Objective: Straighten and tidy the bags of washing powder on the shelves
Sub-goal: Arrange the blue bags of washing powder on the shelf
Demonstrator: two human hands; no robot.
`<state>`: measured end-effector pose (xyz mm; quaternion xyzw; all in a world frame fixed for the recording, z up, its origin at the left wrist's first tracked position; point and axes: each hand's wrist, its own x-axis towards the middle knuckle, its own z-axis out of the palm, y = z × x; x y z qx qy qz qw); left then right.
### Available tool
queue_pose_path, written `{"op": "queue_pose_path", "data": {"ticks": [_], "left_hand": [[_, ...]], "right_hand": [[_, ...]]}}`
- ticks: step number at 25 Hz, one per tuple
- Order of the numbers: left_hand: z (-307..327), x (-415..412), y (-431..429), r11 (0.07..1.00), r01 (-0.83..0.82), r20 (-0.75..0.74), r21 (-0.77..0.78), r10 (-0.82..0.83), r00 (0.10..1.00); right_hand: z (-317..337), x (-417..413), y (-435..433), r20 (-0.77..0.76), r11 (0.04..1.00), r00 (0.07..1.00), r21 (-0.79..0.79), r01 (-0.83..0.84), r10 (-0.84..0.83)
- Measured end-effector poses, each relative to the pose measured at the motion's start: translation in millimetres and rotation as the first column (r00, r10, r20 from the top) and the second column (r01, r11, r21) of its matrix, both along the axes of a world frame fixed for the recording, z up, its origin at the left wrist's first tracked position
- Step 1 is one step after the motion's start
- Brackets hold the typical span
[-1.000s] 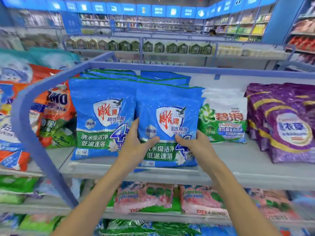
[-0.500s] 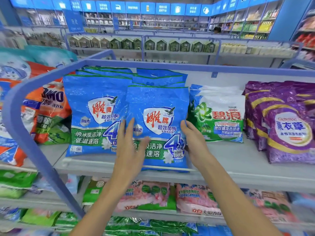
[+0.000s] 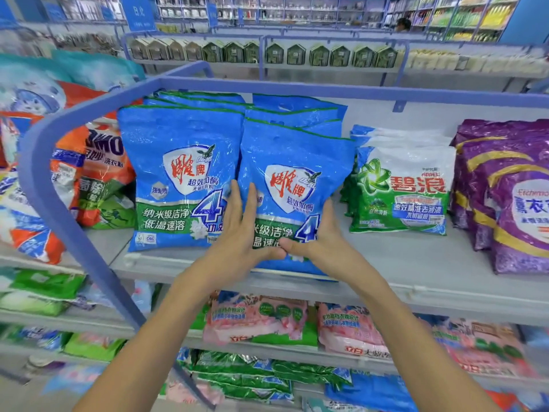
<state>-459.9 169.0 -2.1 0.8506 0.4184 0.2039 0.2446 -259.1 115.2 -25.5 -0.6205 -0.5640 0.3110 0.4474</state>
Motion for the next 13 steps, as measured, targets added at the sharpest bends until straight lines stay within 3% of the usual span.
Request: {"op": "queue_pose_path", "data": {"ticks": [7,13], "left_hand": [[-7.0,0.7,-17.0,0.988,-0.095,-0.022,0.123,0.098,0.995],[-25.2,-8.9,-50.1,0.944,-0.226,-0.031,0.241,0.240,0.970]], "right_hand": [[25.6,-16.5,-23.9,0.119,0.992,0.985,0.029,0.124,-0.127],[18.7,-27.9,-47.4,0.370,0.979,0.908,0.028,0.202,-0.198]]}}
